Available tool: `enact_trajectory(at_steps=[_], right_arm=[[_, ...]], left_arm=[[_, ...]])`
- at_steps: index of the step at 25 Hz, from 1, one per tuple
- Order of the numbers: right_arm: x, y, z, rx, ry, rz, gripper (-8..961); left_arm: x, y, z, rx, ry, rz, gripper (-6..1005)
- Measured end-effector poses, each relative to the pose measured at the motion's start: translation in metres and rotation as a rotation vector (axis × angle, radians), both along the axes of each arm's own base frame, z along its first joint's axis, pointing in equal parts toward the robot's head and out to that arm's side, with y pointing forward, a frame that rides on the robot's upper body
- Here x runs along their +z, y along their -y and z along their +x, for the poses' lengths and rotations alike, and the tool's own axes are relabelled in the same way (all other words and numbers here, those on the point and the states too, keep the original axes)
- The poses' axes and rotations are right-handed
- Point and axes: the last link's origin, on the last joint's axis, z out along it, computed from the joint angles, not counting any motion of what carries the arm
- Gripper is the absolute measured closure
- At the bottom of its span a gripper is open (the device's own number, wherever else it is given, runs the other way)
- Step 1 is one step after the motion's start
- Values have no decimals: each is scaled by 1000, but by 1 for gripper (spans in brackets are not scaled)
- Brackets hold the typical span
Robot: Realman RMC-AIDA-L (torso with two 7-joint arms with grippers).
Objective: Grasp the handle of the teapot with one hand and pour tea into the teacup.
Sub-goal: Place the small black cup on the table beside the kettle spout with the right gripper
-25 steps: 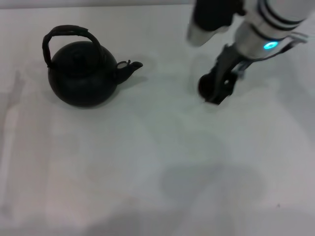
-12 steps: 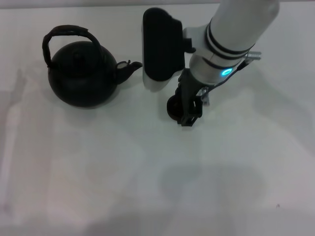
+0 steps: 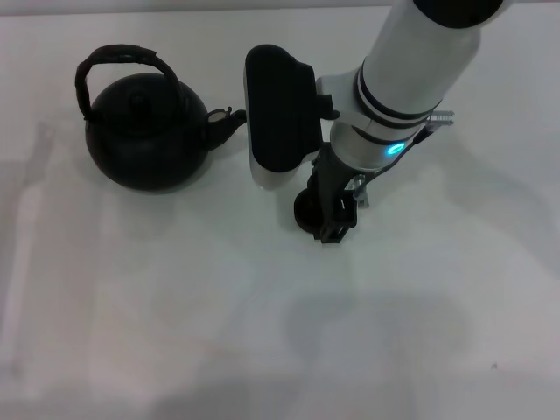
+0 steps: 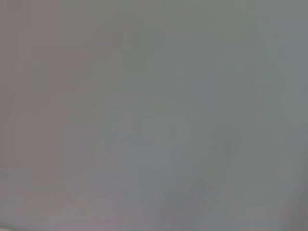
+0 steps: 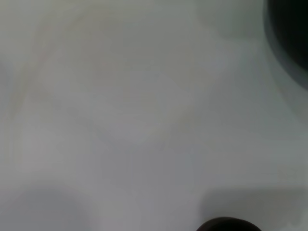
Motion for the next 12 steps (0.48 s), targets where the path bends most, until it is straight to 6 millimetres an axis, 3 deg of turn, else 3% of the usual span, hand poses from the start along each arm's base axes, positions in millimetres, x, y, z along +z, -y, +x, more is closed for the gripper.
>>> enact_trajectory(at_steps=[12], right_arm=[[-2, 2, 2, -6, -4, -11, 222]], left_arm=[[-2, -2, 3, -11, -1, -10, 125]])
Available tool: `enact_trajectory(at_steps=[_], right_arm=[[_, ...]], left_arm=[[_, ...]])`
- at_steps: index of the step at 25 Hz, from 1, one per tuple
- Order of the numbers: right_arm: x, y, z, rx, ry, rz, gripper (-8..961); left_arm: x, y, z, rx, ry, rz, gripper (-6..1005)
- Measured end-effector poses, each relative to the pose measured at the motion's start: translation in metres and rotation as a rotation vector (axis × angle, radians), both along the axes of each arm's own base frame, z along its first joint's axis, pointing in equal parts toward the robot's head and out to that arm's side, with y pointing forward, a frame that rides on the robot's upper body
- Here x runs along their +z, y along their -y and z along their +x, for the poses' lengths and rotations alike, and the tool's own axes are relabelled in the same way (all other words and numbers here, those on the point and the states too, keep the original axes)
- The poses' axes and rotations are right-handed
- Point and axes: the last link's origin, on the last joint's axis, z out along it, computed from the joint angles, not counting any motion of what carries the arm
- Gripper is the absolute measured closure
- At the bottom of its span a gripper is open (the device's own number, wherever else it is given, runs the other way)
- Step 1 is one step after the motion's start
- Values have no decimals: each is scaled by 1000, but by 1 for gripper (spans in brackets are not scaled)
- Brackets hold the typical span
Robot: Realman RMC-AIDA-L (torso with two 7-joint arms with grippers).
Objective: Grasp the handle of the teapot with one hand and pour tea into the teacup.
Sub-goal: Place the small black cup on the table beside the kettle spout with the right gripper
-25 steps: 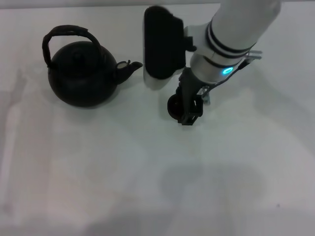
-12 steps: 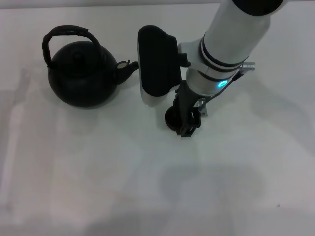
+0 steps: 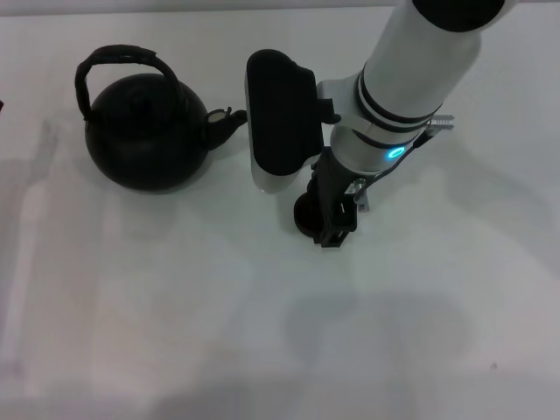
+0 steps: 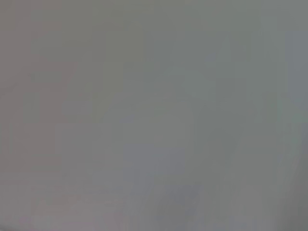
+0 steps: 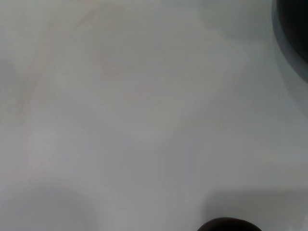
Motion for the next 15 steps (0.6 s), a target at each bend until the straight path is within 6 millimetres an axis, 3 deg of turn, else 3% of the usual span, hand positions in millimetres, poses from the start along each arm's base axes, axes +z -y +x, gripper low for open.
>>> enact_trajectory(at_steps=[8, 15], right_arm=[[-1, 2, -1, -4, -11, -2, 222], [0, 2, 1, -14, -16, -2, 128]], left_arm=[[0, 2, -1, 5, 1, 0, 124], [0, 2, -1, 5, 3, 2, 124]])
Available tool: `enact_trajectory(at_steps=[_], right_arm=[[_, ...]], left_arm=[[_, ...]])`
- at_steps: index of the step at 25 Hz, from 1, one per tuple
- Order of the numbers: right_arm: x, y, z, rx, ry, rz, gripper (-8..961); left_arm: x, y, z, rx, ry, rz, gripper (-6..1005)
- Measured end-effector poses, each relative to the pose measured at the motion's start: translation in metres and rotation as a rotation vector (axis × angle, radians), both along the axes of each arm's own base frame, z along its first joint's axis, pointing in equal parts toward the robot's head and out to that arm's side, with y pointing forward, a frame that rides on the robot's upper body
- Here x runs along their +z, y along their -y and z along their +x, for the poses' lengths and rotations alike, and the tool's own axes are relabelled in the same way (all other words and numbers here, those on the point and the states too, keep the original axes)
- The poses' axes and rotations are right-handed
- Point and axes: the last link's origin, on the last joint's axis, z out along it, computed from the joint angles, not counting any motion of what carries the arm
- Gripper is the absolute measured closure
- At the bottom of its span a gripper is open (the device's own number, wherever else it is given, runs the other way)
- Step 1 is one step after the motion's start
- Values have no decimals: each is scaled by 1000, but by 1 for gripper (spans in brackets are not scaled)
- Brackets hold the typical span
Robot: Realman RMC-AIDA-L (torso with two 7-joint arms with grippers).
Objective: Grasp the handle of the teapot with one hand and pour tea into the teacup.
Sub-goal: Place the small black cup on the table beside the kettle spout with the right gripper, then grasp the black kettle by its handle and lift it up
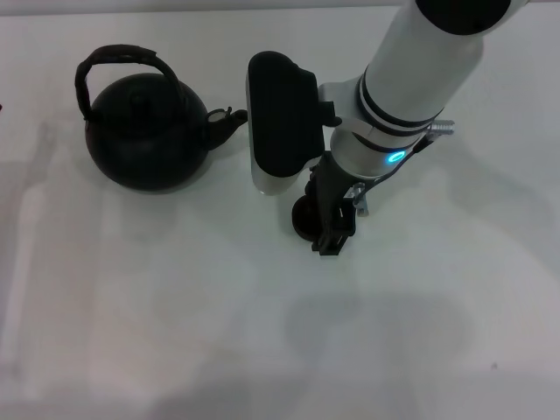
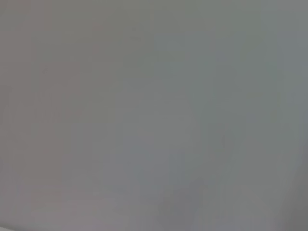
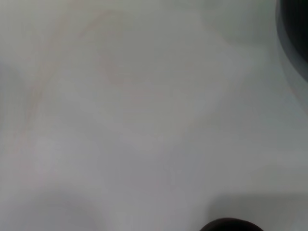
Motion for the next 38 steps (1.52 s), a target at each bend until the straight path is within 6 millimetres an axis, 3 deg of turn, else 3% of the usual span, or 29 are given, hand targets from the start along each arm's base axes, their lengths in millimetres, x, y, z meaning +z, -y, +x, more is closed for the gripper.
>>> enact_trajectory(at_steps=[8, 14, 18, 23, 26, 28, 30, 31, 34, 38], right_arm=[[11, -5, -9, -22, -116, 26, 100], [38, -21, -1, -168, -257, 97, 100], [69, -35, 14, -295, -455, 167, 101], [105, -57, 43, -474, -779, 278, 99], [123, -67, 69, -634, -1082, 395, 103], [143, -71, 97, -748, -1357, 564, 105], [158, -67, 116, -727, -1503, 691, 108], [158, -67, 116, -727, -1503, 691, 108], [168, -56, 141, -609, -1636, 876, 107], [164, -46, 167, -301, -1581, 1199, 107]], left_arm=[[1, 0, 0, 2, 1, 7, 125], [3, 1, 3, -31, -5, 15, 125], [5, 4, 2, -32, -10, 17, 125], [4, 6, 2, -42, -16, 12, 125], [4, 8, 3, -49, -18, 12, 125], [4, 10, 2, -47, -18, 14, 124], [5, 13, 0, -43, -18, 15, 124], [5, 14, 0, -41, -18, 14, 124], [3, 17, 0, -49, -25, -1, 124], [0, 29, 2, -93, -48, -30, 124]])
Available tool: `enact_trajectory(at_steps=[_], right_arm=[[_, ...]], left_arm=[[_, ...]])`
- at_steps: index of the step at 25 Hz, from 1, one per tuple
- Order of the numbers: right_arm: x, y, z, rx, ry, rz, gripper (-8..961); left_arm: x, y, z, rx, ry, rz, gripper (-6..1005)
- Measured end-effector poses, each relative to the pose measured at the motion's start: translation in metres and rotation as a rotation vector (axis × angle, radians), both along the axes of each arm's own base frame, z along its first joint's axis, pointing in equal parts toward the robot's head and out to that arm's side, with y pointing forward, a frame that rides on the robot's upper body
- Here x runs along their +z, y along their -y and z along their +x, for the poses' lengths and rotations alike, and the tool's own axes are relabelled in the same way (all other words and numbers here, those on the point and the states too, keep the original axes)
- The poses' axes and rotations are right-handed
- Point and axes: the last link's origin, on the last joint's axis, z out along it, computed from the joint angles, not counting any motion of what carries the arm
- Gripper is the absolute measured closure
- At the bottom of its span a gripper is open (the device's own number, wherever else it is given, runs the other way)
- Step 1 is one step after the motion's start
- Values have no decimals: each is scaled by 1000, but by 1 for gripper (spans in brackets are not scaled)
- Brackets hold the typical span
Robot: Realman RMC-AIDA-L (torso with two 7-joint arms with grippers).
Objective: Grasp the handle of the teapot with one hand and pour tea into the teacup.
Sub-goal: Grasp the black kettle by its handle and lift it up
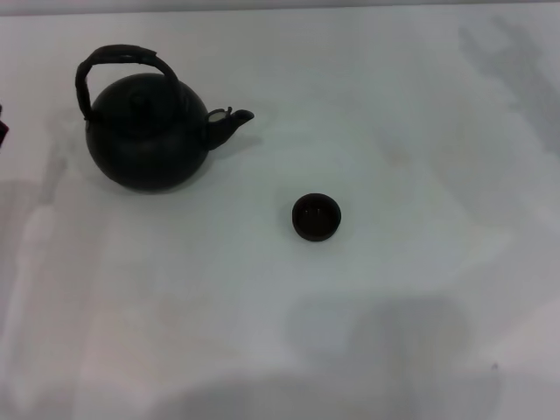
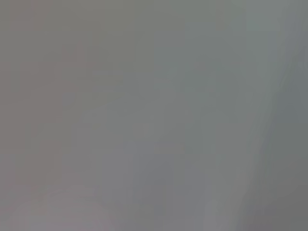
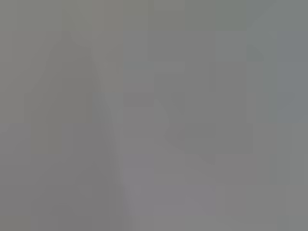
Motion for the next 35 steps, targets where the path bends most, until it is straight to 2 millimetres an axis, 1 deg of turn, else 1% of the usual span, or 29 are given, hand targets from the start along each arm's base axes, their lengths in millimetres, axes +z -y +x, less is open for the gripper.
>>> enact_trajectory(at_steps=[1, 2, 5, 8, 10, 15, 17, 19, 22, 23, 24, 25, 30, 35], right_arm=[[-1, 1, 8, -52, 73, 74, 108], [0, 0, 13, -84, 119, 112, 108], [1, -5, 25, -170, 256, 152, 109], [2, -13, 27, -205, 270, 136, 110], [3, -16, 27, -216, 251, 126, 111], [1, -21, 24, -232, 211, 101, 112], [0, -21, 25, -237, 194, 92, 112], [0, -20, 26, -242, 189, 88, 112], [-1, -18, 30, -257, 176, 80, 112], [-1, -17, 31, -262, 174, 78, 112], [-1, -17, 32, -269, 173, 74, 112], [-1, -17, 33, -273, 174, 71, 111], [-1, -17, 34, -275, 168, 65, 111], [-1, -17, 34, -277, 163, 61, 111]], left_arm=[[-1, 5, 0, -12, -4, -8, 125], [-2, 9, 1, -21, -7, -14, 125], [-6, 24, 3, -52, -11, -32, 125], [-12, 36, 7, -99, -23, -72, 125], [-15, 37, 10, -120, -30, -95, 124], [-22, 22, 17, -140, -37, -129, 124], [-24, 12, 19, -135, -41, -138, 124], [-24, 9, 19, -130, -42, -139, 124], [-24, -3, 20, -120, -50, -147, 124], [-24, -3, 20, -120, -50, -147, 124], [-24, -9, 21, -121, -55, -151, 124], [-25, -18, 23, -121, -66, -167, 124], [-31, -32, 27, -113, -85, -208, 125], [-33, -40, 28, -104, -96, -223, 125]])
